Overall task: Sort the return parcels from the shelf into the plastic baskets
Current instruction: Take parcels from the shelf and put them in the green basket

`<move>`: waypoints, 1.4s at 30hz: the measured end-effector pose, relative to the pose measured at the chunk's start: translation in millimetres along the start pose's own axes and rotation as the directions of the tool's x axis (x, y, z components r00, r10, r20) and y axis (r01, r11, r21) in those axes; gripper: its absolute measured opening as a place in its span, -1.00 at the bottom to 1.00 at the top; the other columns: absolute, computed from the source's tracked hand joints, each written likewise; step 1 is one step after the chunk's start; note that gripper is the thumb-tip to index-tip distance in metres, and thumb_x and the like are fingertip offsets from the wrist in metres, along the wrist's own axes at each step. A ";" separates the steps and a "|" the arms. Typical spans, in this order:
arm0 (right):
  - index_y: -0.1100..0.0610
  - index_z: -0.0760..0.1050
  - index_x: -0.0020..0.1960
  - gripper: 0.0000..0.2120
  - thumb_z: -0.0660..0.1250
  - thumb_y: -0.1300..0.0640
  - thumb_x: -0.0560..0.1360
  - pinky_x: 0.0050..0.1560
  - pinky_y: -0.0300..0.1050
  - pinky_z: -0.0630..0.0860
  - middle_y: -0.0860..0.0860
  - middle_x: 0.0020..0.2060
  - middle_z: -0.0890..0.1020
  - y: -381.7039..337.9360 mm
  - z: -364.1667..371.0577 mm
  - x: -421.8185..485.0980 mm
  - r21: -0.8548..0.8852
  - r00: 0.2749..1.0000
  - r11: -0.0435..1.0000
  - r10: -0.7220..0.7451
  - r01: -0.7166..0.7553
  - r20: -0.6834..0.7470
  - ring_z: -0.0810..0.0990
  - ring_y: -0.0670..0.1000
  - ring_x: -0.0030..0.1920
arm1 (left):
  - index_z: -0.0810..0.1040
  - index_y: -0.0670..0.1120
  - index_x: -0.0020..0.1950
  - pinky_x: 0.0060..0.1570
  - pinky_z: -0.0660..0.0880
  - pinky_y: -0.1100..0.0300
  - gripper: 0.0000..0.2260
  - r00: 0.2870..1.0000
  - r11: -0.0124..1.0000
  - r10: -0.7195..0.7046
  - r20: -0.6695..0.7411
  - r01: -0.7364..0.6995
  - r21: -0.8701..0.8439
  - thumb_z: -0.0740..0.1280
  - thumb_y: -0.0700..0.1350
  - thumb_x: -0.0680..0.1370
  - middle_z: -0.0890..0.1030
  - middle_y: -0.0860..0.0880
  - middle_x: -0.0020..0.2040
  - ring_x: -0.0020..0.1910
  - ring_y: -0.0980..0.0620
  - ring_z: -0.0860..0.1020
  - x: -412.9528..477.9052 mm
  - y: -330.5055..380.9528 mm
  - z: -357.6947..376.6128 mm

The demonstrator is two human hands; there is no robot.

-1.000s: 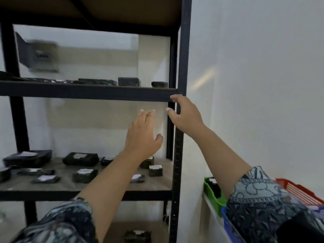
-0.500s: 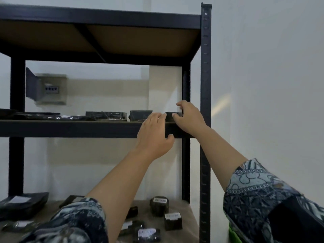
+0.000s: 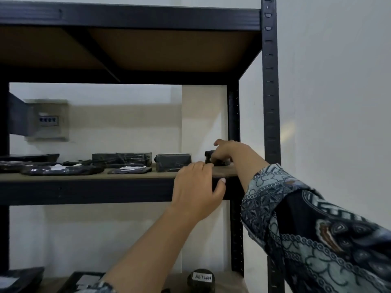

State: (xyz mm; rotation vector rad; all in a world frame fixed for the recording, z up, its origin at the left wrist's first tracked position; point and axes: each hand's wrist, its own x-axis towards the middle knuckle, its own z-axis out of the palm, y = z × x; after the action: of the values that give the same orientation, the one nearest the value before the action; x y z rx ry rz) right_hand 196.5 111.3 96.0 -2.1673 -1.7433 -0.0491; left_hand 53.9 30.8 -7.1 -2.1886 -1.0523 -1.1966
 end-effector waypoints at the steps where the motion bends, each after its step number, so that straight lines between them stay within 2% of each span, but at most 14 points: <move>1: 0.10 0.26 0.43 -0.37 0.37 -0.05 0.43 0.22 0.10 0.47 0.14 0.24 0.44 0.5 0.5 3.4 -0.059 1.000 0.998 -0.004 0.006 0.031 0.48 0.17 0.18 | 0.49 -0.07 0.25 0.07 0.37 0.12 -0.51 1.000 1.000 -0.001 0.000 0.001 -0.003 0.07 0.17 0.48 0.57 0.00 0.09 0.08 0.00 0.50 -0.1 -1.4 0.0; 3: 0.13 0.39 0.31 -0.48 0.37 -0.07 0.44 0.18 0.05 0.48 0.06 -0.04 0.54 2.0 2.7 7.8 -0.100 0.998 0.995 -0.023 0.029 0.063 0.54 0.12 0.07 | 0.52 -0.05 0.19 0.02 0.37 0.15 -0.52 1.000 1.000 -0.003 -0.004 0.003 -0.013 0.05 0.19 0.48 0.58 0.02 0.06 0.04 0.02 0.51 -0.3 -4.1 0.2; 4: 0.13 0.40 0.27 -0.51 0.38 -0.07 0.44 0.17 0.04 0.48 0.04 -0.10 0.53 3.4 3.1 9.0 -0.076 0.998 0.997 -0.029 0.034 0.063 0.54 0.11 0.06 | 0.54 -0.04 0.16 -0.01 0.38 0.15 -0.51 1.000 1.000 0.002 -0.011 -0.002 -0.016 0.03 0.19 0.47 0.59 0.03 0.03 0.02 0.02 0.52 -0.8 -5.0 0.6; 9: 0.19 0.44 0.09 -0.57 0.44 -0.09 0.42 0.03 -0.04 0.46 0.12 0.02 0.55 11.5 1.6 5.3 0.121 0.996 0.989 -0.085 0.088 -0.032 0.55 0.12 0.03 | 0.60 -0.07 0.04 -0.07 0.42 0.13 -0.51 0.999 1.000 0.022 -0.034 -0.022 -0.016 0.01 0.19 0.46 0.63 0.00 -0.09 -0.10 0.01 0.57 -3.8 -5.1 2.3; 13: 0.20 0.37 0.05 -0.55 0.48 -0.05 0.40 0.02 -0.03 0.46 0.12 0.04 0.52 12.1 2.8 -11.9 0.179 0.988 0.976 -0.108 0.126 -0.109 0.52 0.13 0.08 | 0.62 -0.08 0.00 -0.08 0.45 0.11 -0.54 1.000 1.000 0.009 -0.026 -0.009 -0.018 0.05 0.17 0.46 0.64 -0.01 -0.13 -0.14 -0.01 0.58 -4.8 -4.1 2.0; 17: 0.16 0.39 0.01 -0.54 0.55 -0.01 0.32 0.00 -0.02 0.49 0.09 0.05 0.51 12.8 2.5 -30.5 0.318 0.980 0.934 -0.116 0.162 -0.160 0.49 0.09 0.04 | 0.61 -0.11 0.06 0.00 0.45 0.08 -0.57 0.998 0.999 0.037 -0.042 -0.037 -0.015 0.09 0.13 0.49 0.65 -0.03 -0.07 -0.08 -0.02 0.58 -7.4 -4.1 1.4; 20: 0.07 0.32 0.11 -0.41 0.59 -0.01 0.25 -0.06 -0.07 0.42 0.08 0.12 0.43 14.5 7.0 -43.4 0.396 0.956 0.891 -0.121 0.223 -0.268 0.44 0.07 0.05 | 0.51 -0.12 0.25 0.17 0.37 0.07 -0.56 0.997 0.997 0.079 -0.010 -0.079 0.011 0.11 0.11 0.53 0.61 -0.04 0.10 0.08 -0.02 0.53 -9.6 -4.8 0.8; 23: 0.04 0.26 0.25 -0.28 0.59 0.00 0.24 0.00 -0.12 0.39 0.08 0.16 0.37 16.4 11.5 -61.1 0.350 0.904 0.885 -0.156 0.307 -0.399 0.41 0.04 0.03 | 0.34 -0.14 0.41 0.32 0.25 0.05 -0.50 0.997 0.996 0.080 0.024 -0.081 0.049 0.14 0.10 0.55 0.50 -0.05 0.27 0.25 -0.02 0.42 -15.1 -2.7 -0.9; 27: 0.07 0.26 0.30 -0.26 0.58 0.03 0.26 0.00 -0.19 0.42 0.09 0.19 0.38 14.9 5.7 -98.4 0.317 0.802 0.836 -0.218 0.448 -0.557 0.42 -0.01 0.04 | 0.25 -0.15 0.45 0.43 0.11 -0.05 -0.42 0.998 0.994 0.062 0.018 -0.063 0.091 0.13 0.12 0.50 0.37 -0.10 0.39 0.40 -0.06 0.27 -36.9 11.5 -7.6; 31: 0.02 0.24 0.33 -0.23 0.57 -0.03 0.27 0.08 -0.17 0.47 0.04 0.21 0.37 16.4 1.1 -146.8 0.312 0.733 0.797 -0.224 0.517 -0.642 0.42 -0.02 0.11 | 0.11 -0.17 0.51 0.48 -0.02 -0.03 -0.39 0.998 0.998 0.060 0.033 -0.061 0.034 0.19 0.04 0.53 0.20 -0.12 0.50 0.50 -0.08 0.07 -68.2 34.1 -9.6; 35: -0.03 0.23 0.33 -0.20 0.58 -0.09 0.23 0.12 -0.17 0.46 0.01 0.18 0.36 35.2 12.9 -203.3 0.296 0.667 0.794 -0.176 0.531 -0.724 0.43 -0.04 0.12 | 0.26 -0.23 0.45 0.40 0.23 -0.12 -0.40 0.997 0.994 0.071 0.002 -0.071 -0.088 0.19 0.02 0.47 0.34 -0.20 0.42 0.44 -0.16 0.25 -108.4 69.5 1.3; 37: -0.05 0.21 0.35 -0.15 0.58 -0.11 0.21 0.11 -0.21 0.45 0.01 0.18 0.32 51.0 23.8 -228.7 0.323 0.677 0.797 -0.141 0.511 -0.723 0.44 -0.03 0.11 | 0.27 -0.23 0.44 0.37 0.27 -0.10 -0.41 0.998 0.984 0.063 -0.025 -0.066 -0.163 0.21 0.01 0.46 0.36 -0.19 0.41 0.42 -0.16 0.28 -127.3 90.7 12.0; 40: -0.04 0.15 0.42 -0.07 0.59 -0.11 0.21 0.11 -0.25 0.41 0.02 0.21 0.26 84.4 41.7 -257.9 0.366 0.724 0.822 -0.079 0.436 -0.685 0.43 -0.02 0.15 | 0.12 -0.15 0.51 0.47 0.09 0.02 -0.40 0.995 0.966 0.074 0.063 -0.056 -0.253 0.21 0.01 0.53 0.21 -0.10 0.50 0.50 -0.07 0.11 -155.1 125.2 27.3; 42: -0.02 0.12 0.47 -0.02 0.58 -0.13 0.22 0.11 -0.26 0.38 0.03 0.24 0.23 112.0 53.3 -272.1 0.391 0.764 0.849 -0.023 0.356 -0.645 0.40 -0.04 0.17 | 0.10 -0.14 0.52 0.47 0.07 0.03 -0.39 0.988 0.957 0.103 0.117 -0.066 -0.284 0.21 0.01 0.53 0.19 -0.09 0.51 0.51 -0.06 0.08 -174.7 144.2 42.3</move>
State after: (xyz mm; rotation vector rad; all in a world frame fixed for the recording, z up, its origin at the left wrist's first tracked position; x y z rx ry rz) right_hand 227.6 -148.1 -49.5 -1.3622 -1.3780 -0.3032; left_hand 129.8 -102.4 -179.0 -2.5313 -0.8716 -1.2413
